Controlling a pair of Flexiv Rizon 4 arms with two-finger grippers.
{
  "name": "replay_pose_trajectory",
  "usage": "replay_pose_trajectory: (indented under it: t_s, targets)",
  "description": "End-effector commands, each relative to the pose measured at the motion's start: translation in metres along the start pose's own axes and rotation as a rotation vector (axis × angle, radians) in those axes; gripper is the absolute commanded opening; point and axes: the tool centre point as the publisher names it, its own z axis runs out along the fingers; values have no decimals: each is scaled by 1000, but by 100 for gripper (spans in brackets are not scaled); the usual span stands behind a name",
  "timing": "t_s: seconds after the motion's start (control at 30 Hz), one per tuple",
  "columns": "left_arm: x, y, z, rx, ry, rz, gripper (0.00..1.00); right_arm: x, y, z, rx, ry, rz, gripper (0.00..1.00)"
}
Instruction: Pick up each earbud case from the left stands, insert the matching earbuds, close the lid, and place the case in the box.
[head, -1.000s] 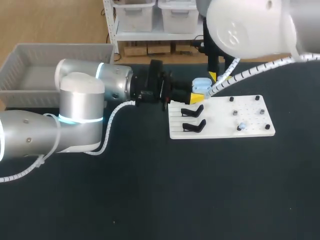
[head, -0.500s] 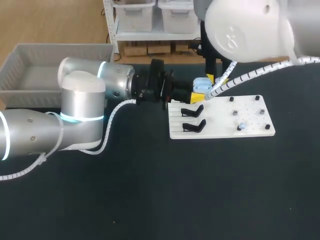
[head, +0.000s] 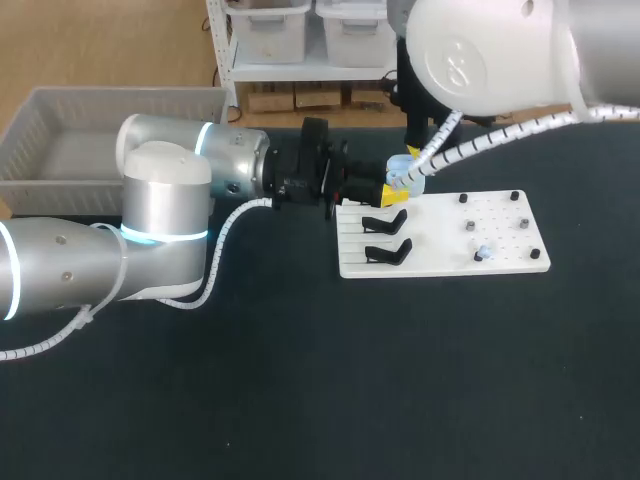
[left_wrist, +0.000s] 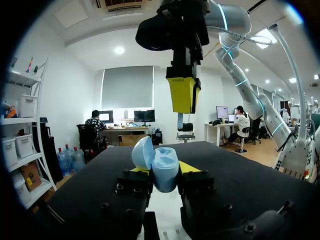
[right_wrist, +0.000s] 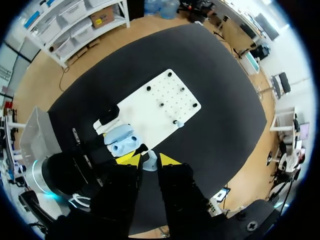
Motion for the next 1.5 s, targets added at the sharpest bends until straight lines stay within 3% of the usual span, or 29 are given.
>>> replay_pose_trajectory:
  t_s: [0.03,0.57,1.5]
  targets:
    - [2,0,1,10,1,8,0,-2,11,-2,31,10,37,0]
    - [3,1,6,23,18,38,0,-4,15,13,74,4,161,0]
    - [3,1,6,23,18,38,0,-6,20,28,48,21,174,0]
